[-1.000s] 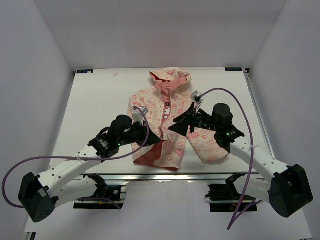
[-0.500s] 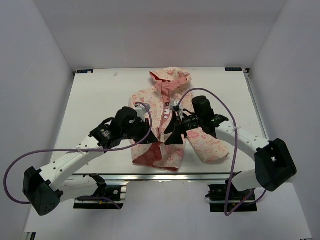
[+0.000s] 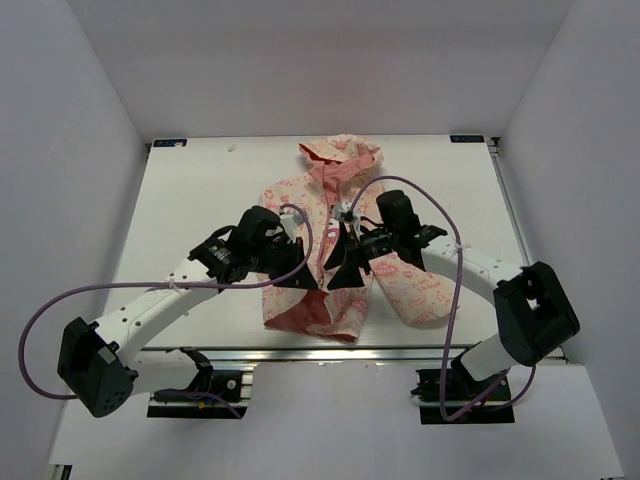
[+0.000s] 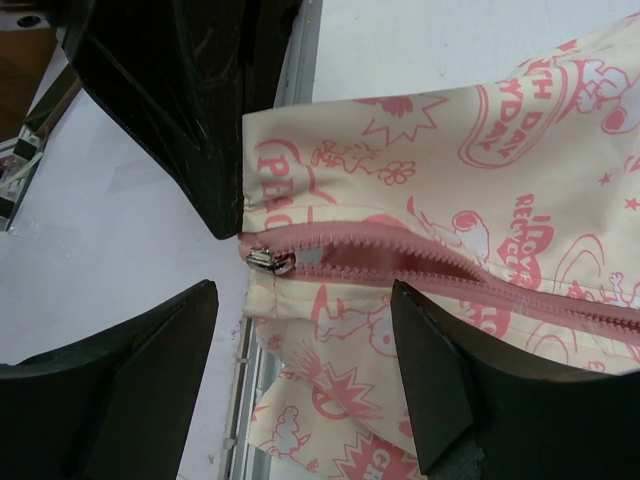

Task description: Zip up the jacket

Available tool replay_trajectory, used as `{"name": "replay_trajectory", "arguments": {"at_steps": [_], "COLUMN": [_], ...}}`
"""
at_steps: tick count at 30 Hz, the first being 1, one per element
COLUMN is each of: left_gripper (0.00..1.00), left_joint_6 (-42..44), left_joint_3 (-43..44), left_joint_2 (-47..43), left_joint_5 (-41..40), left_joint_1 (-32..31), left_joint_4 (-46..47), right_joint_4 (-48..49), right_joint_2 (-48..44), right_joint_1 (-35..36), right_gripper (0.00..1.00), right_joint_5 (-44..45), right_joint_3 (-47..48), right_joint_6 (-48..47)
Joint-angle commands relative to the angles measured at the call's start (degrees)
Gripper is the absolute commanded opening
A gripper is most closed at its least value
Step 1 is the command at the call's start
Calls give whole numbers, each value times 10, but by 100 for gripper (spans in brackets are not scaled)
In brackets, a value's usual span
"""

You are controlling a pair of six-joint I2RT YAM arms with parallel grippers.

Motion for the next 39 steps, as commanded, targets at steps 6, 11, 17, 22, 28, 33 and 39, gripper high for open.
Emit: {"name": "replay_trajectory", "arguments": {"at_steps": [6,11,17,22,28,33,39], "left_gripper": [0,0,0,0,0,4,71], "left_joint_6": [16,17,20,25,38,33,-18], "left_joint_3": [32,40,53,59,74,73,18], "left_joint_2": [3,10,20,32,37,26,-18], "left_joint_5": [40,50,54,52,14,-26,-7], "left_joint_1": [18,23,24,25,26,25,25], "left_joint_4": [-1,-6,-21,-40,-82,-100,-6], "right_joint_4": [-27,-42,-45,-35,-17,-64,-10], "right_joint_2": [28,45,55,49,39,45,38], "right_joint_1": [13,17,20,21,20,21,25], "right_gripper": [70,70,41,2,0,0,0], "right_joint_5": [-30,-33,-55,-48,-28,-14,24], "right_joint_3": [39,40,55,58,52,70,40], "right_joint_6": [-49,-69,-80,-70,-41,-31,74]}}
